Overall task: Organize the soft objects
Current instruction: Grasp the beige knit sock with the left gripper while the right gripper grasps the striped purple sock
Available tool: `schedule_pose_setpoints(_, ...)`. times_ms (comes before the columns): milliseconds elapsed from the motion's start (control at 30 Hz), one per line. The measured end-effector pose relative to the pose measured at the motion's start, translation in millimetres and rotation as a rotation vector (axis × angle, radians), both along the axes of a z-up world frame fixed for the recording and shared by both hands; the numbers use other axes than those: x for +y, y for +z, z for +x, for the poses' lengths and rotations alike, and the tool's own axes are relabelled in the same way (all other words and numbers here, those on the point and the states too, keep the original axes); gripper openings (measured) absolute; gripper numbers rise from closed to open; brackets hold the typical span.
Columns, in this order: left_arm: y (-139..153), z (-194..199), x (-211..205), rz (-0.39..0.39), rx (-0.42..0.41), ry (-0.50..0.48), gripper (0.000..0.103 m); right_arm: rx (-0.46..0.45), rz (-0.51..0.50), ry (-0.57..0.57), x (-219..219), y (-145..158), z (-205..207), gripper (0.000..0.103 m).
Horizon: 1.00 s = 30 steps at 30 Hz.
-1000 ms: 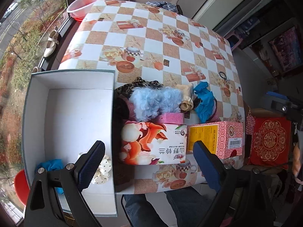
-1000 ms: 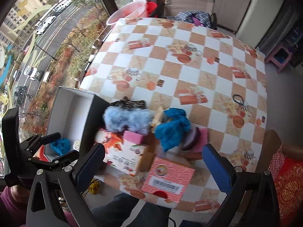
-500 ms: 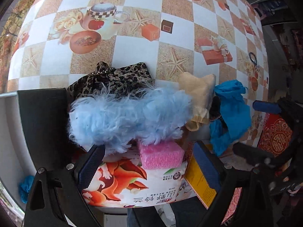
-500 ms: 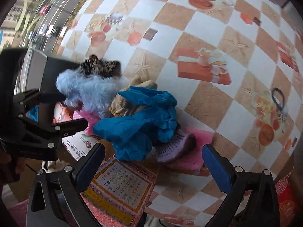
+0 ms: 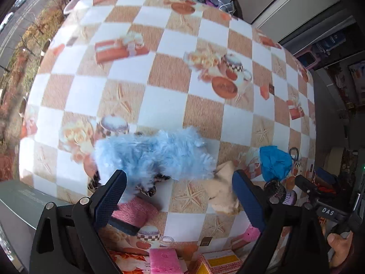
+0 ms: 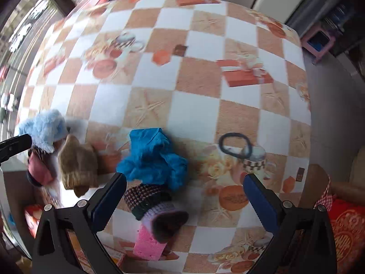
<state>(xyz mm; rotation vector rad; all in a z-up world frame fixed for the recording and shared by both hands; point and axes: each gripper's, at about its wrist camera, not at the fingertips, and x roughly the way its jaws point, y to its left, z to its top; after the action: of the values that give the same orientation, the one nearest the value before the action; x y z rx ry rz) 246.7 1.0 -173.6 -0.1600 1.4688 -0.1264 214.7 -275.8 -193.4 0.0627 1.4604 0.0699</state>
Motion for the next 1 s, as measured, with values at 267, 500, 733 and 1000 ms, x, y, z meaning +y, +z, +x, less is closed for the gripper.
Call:
schedule_pose_setpoints(267, -13.1, -12.6, -47.3, 0.043, 0.092, -0.192, 0.095, 0.077, 0.164, -0.069, -26.6, -11.2, -23.9, 0.103)
schedule_pose_setpoints(500, -64.9, -17.2, -108.4, 0.060, 0.199, -0.259, 0.095, 0.118, 0.192, -0.010, -2.2, -43.1, -27.8, 0.103)
schedule_pose_setpoints(733, -99.3, -7.2, -121.8, 0.127, 0.259, -0.222, 0.089, 0.151, 0.219, -0.064, 0.8, -72.5, -19.6, 0.099)
schedule_pose_setpoints(1000, -93.1, -12.4, -139.5, 0.120, 0.218, -0.300, 0.026, 0.118, 0.233, -0.039, -5.9, -58.5, -27.8, 0.063)
